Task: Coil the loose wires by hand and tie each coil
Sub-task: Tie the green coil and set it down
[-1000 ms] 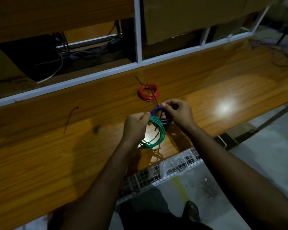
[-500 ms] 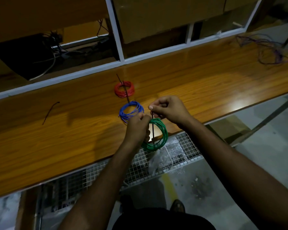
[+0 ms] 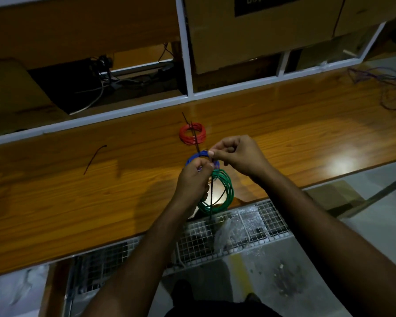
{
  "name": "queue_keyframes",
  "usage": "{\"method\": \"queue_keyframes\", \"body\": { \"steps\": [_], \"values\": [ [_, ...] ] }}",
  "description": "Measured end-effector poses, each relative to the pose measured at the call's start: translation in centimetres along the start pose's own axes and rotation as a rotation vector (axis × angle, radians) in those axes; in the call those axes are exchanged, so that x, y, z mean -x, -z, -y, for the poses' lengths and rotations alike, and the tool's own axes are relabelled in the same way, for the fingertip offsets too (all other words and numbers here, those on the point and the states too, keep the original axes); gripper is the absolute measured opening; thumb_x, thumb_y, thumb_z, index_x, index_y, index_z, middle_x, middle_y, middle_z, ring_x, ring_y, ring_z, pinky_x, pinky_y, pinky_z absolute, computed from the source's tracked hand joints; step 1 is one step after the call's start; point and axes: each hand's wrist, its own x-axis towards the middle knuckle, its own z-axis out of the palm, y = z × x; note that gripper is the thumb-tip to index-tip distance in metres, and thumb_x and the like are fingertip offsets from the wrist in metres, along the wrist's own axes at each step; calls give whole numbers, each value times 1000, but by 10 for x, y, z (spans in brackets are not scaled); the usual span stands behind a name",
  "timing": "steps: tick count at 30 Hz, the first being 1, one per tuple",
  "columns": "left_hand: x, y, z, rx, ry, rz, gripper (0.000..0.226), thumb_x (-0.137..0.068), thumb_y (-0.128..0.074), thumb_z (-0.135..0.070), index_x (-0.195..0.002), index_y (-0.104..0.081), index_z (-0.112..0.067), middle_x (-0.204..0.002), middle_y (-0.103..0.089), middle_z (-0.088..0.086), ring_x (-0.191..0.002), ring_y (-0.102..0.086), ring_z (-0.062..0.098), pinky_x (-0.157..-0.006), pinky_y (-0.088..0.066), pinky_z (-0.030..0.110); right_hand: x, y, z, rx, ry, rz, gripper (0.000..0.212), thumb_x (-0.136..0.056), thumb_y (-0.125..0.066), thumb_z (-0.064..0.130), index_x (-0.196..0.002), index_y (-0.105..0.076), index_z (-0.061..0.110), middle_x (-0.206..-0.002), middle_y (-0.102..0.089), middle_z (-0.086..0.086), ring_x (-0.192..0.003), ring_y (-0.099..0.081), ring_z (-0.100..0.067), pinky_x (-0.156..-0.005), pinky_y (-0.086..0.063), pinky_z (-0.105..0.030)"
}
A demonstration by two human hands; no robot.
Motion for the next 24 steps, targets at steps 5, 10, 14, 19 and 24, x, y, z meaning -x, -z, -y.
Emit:
{"method": "queue_keyframes", "body": {
  "steps": [5, 10, 14, 19, 24],
  "values": [
    [-13, 26, -2, 30, -10, -64, 16, -100, -52, -25, -88, -58, -17, -68, -56, -2, -51, -49, 9, -47, -35, 26, 25, -27, 25, 470, 335, -253, 29, -87, -72, 24, -114, -64, 27, -107, -63, 9, -92, -55, -9, -66, -42, -23],
    [-27, 37, -1, 116, 55, -75, 15, -98, -54, -18, -84, -56, -16, -68, -54, 1, -53, -47, 14, -51, -37, 30, 56, -60, 28, 861, 538, -130, 38, -66, -81, 10, -100, -69, 23, -109, -59, 1, -97, -47, -16, -62, -26, -19],
    [-28, 41, 1, 118, 45, -55, 18, -98, -54, -14, -80, -57, -17, -66, -57, -4, -60, -51, 13, -61, -41, 31, 48, -70, 18, 864, 562, -165, 26, -74, -79, 16, -98, -73, 25, -110, -65, 4, -99, -51, -16, -64, -29, -18],
    [-24, 47, 3, 129, 28, -68, 26, -101, -53, -23, -75, -54, -21, -53, -48, -7, -43, -40, 11, -46, -31, 25, 44, -76, 11, 304, 391, -251, 14, -83, -77, 20, -97, -77, 22, -89, -73, 9, -81, -62, -10, -66, -49, -27],
    [-16, 47, 7, 157, 18, -70, 25, -100, -54, -22, -75, -56, -17, -51, -43, -5, -41, -31, 14, -43, -24, 26, 45, -82, 16, -46, 171, -315, 9, -88, -74, 20, -95, -77, 25, -83, -75, 9, -77, -70, -9, -66, -55, -35]
  ]
}}
